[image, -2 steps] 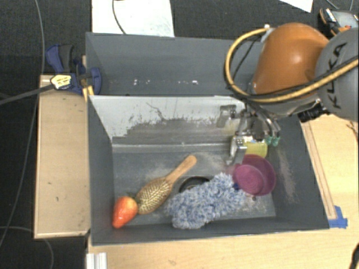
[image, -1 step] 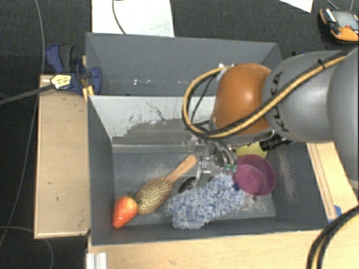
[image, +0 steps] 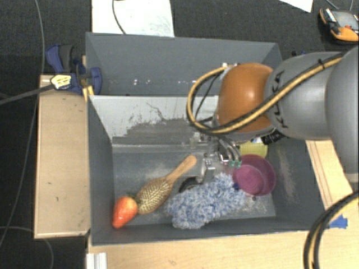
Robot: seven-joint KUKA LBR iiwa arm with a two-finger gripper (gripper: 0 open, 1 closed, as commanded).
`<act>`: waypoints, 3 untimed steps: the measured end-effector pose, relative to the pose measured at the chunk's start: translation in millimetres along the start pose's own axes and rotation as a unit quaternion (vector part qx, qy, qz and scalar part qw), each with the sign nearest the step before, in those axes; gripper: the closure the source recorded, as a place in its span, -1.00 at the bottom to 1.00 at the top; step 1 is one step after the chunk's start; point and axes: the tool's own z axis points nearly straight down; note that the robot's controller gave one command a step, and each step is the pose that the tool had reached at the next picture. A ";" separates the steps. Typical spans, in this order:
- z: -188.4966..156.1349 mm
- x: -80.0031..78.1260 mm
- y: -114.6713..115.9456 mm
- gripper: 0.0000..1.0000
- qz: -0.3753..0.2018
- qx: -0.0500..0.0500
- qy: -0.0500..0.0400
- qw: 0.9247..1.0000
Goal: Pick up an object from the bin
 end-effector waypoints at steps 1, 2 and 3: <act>-23.2 30.3 6.2 -1.00 0.041 -0.002 0.005 0.999; 49.7 -0.4 23.1 -1.00 0.026 -0.001 0.001 1.000; 48.4 12.6 29.6 -1.00 0.049 -0.003 -0.003 0.999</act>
Offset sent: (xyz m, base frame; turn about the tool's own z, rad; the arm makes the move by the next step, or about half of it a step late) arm 0.0007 0.0229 -0.0492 0.0528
